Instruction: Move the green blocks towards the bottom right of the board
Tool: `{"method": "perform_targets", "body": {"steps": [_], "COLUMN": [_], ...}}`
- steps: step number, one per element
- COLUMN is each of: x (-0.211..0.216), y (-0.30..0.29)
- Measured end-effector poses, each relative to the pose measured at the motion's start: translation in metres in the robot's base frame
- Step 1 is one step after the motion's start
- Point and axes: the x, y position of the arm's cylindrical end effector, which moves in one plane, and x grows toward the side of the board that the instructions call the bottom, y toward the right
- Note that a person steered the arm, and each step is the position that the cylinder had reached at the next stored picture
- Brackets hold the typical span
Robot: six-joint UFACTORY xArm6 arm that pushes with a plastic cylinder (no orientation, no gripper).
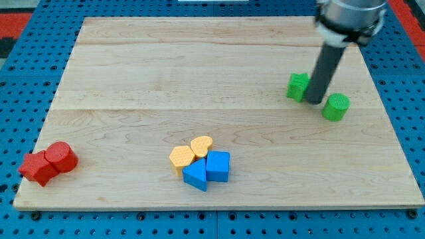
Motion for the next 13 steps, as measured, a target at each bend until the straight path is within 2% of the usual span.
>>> {"method": "perform_targets", "body": {"steps": [1, 2, 3, 5, 6, 7, 8, 9, 10, 11, 12, 13], "x": [0.018, -0.041, -0.037, 0.07, 0.01, -0.002, 0.049, 0.097, 0.084, 0.045, 0.007, -0.064], "y": [-0.009, 0.023, 0.056, 0.013, -0.006, 0.063, 0.074, 0.052, 0.064, 0.098, 0.166, 0.197]}}
